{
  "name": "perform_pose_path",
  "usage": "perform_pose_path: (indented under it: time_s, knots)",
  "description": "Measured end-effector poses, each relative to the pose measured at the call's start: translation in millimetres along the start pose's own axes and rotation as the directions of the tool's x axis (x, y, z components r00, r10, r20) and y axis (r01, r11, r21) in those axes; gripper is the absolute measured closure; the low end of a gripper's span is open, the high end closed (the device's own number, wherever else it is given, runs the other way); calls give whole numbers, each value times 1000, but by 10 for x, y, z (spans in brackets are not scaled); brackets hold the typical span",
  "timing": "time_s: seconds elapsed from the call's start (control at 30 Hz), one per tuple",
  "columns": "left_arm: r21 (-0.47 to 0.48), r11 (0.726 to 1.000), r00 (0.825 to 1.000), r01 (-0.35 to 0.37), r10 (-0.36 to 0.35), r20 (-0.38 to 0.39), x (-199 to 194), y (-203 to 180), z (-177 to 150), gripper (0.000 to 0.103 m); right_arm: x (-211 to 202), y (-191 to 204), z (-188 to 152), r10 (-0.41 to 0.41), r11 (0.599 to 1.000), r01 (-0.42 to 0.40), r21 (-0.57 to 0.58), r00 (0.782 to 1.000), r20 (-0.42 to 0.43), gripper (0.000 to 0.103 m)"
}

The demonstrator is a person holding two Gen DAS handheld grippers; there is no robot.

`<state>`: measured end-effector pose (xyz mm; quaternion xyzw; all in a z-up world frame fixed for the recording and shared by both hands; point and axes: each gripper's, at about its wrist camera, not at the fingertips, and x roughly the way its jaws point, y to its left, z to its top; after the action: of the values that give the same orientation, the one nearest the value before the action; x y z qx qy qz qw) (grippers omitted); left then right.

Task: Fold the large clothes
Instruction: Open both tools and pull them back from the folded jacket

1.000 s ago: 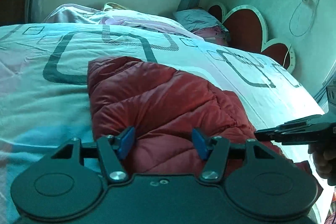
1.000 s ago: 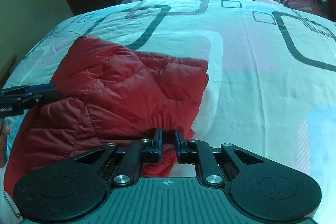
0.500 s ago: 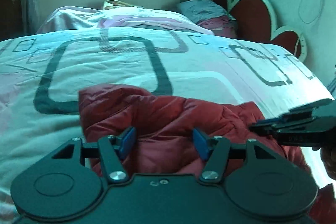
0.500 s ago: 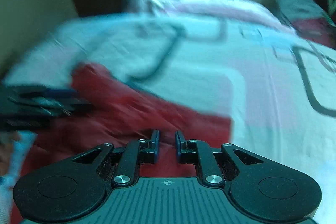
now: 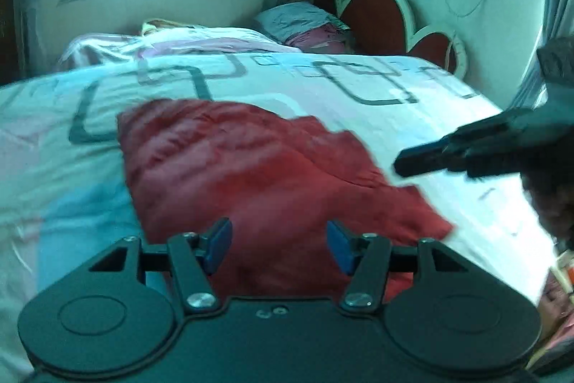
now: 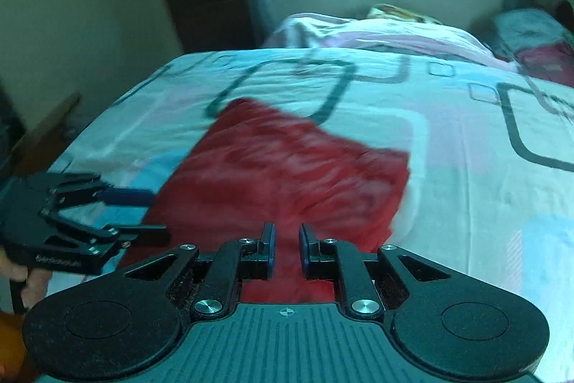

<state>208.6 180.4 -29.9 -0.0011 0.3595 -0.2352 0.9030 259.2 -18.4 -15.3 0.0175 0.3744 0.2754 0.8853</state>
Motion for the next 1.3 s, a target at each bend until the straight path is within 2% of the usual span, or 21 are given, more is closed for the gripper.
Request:
perform_pose_path:
  time_s: [0.07, 0.13, 0.23, 0.3, 0.4, 0.57, 0.77, 1.0, 1.1, 1.13, 1.2, 1.23, 1.27, 1.3]
  knots:
    - [7, 1000, 999, -12, 12, -31, 30, -77, -97, 47, 13, 100, -141, 13, 1000, -14, -13, 999, -35, 89]
    - [20, 998, 996, -54, 55, -74, 109, -96, -191, 50, 122, 133, -282, 2, 1000, -3, -14, 997, -75, 89]
    - [50, 994, 990, -101, 105, -90, 123, -107, -307, 48, 249, 155, -436, -44, 999, 41, -30, 993, -112, 90]
    - [20, 993, 988, -114, 116, -103, 146, -50, -400, 47, 370, 162, -536, -77, 996, 72, -47, 987, -139, 90]
    - [25, 988, 984, -151, 153, -93, 157, -68, -480, 47, 464, 147, -617, -88, 995, 82, -49, 986, -139, 90]
    - [4, 976, 974, -217, 216, -69, 72, -174, -467, 50, 444, 123, -620, -81, 996, 78, -30, 990, -117, 90]
    - [-24, 959, 959, -283, 281, -45, -121, -433, -424, 50, -20, 69, -641, -85, 996, 85, 17, 996, -12, 89]
    - [-13, 953, 953, -302, 302, 6, -328, -818, -401, 50, -530, 20, -712, -120, 990, 115, 84, 991, 64, 89]
    - [-34, 948, 948, -315, 316, 30, -414, -918, -395, 43, -674, 30, -725, -137, 987, 130, 93, 987, 79, 89]
    - [-42, 946, 946, -321, 323, 38, -447, -948, -393, 37, -724, 30, -729, -140, 986, 131, 100, 986, 87, 89]
    - [-58, 941, 939, -334, 337, 66, -545, -1026, -399, 16, -814, 33, -745, -148, 985, 138, 108, 985, 94, 89]
    - [-65, 937, 933, -344, 349, 85, -588, -1057, -397, 0, -848, 39, -753, -152, 984, 141, 111, 984, 93, 89]
    - [-73, 929, 923, -362, 369, 114, -648, -1109, -413, 0, -879, 44, -766, -158, 982, 148, 114, 983, 88, 77]
    - [-80, 923, 915, -376, 384, 123, -681, -1140, -418, 0, -908, 57, -781, -182, 978, 171, 119, 980, 85, 23]
